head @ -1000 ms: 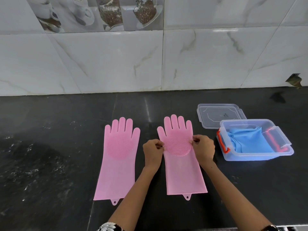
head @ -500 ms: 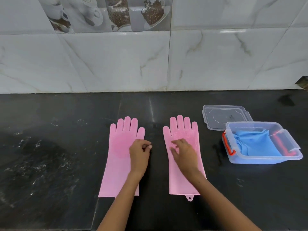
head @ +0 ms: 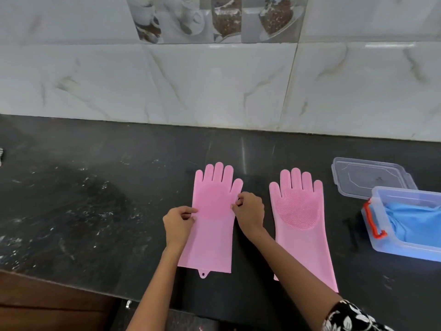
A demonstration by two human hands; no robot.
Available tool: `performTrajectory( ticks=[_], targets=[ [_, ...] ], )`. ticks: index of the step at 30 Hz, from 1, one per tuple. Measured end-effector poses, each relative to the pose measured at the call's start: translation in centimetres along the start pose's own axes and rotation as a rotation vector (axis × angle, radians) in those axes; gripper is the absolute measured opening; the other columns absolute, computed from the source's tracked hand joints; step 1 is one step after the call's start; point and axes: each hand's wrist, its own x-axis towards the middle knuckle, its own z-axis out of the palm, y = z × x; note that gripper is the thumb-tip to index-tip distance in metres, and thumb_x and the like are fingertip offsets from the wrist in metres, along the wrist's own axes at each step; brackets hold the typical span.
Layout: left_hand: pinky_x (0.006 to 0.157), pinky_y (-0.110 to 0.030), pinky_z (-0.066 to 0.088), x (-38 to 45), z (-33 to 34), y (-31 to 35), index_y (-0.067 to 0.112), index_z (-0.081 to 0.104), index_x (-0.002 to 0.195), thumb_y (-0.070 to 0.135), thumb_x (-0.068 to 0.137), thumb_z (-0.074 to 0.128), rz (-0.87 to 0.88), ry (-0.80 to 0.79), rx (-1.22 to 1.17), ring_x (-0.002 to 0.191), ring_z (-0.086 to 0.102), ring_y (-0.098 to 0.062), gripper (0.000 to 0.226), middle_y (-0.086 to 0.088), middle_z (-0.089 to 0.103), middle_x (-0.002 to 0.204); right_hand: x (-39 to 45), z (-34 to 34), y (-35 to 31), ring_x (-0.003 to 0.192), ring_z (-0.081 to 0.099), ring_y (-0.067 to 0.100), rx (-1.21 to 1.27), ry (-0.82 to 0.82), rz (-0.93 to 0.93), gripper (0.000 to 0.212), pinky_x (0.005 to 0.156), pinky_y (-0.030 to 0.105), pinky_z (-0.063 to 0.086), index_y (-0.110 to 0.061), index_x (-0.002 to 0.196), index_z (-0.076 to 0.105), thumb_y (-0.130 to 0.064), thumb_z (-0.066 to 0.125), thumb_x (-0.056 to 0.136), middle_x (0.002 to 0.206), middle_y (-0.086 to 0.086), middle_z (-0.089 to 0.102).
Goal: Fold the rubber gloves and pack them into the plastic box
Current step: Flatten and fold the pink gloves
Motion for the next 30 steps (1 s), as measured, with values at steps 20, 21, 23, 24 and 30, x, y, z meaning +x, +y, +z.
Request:
performTrajectory(
  ticks=[20,21,23,24,30],
  targets=[
    [0.061,-0.005,0.041,-2.1,3.8,2.2,0.010,0.075,0.092,-0.001,0.074,0.076,0.029,-0.147,-0.058,0.076,0.062,-0.009,0.021,-0.001,0.068,0.090,-0.8,-3.4,4.9,0.072,0.063,0.017,0.016,0.178,-0.013,0.009,0.076,0.018,0.044,-0.005,0.091,0.073,-0.007,0.068,0.084,0.087,0.009,0.074],
    [0.062,-0.006,0.041,-2.0,3.8,2.3,0.009,0.075,0.093,-0.001,0.074,0.076,0.030,-0.147,-0.052,0.076,0.062,-0.010,0.022,-0.001,0.068,0.090,-0.7,-3.3,4.9,0.071,0.062,0.017,0.017,0.177,-0.013,0.008,0.076,0.018,0.044,-0.005,0.090,0.072,-0.007,0.068,0.084,0.086,0.009,0.074],
    [0.061,-0.006,0.040,-1.9,3.8,2.3,0.009,0.075,0.093,-0.001,0.074,0.076,0.029,-0.152,-0.045,0.077,0.062,-0.010,0.022,-0.001,0.068,0.089,-0.6,-3.4,4.8,0.069,0.060,0.015,0.018,0.173,-0.013,0.007,0.075,0.018,0.045,-0.005,0.089,0.072,-0.006,0.068,0.084,0.085,0.009,0.073],
    [0.061,-0.006,0.040,-1.9,3.8,2.3,0.009,0.075,0.093,-0.001,0.074,0.076,0.028,-0.155,-0.045,0.077,0.062,-0.010,0.022,0.000,0.068,0.089,-0.6,-3.4,4.9,0.068,0.059,0.014,0.017,0.173,-0.015,0.006,0.074,0.018,0.045,-0.005,0.087,0.072,-0.006,0.068,0.083,0.084,0.009,0.073],
    [0.059,-0.005,0.039,-2.2,4.0,2.3,0.011,0.075,0.093,0.000,0.074,0.076,0.010,-0.156,-0.059,0.073,0.060,-0.004,0.022,0.001,0.067,0.087,-0.9,-3.6,5.3,0.066,0.057,0.012,0.021,0.175,-0.017,0.006,0.073,0.016,0.045,-0.006,0.086,0.072,-0.007,0.067,0.084,0.083,0.009,0.073]
  ],
)
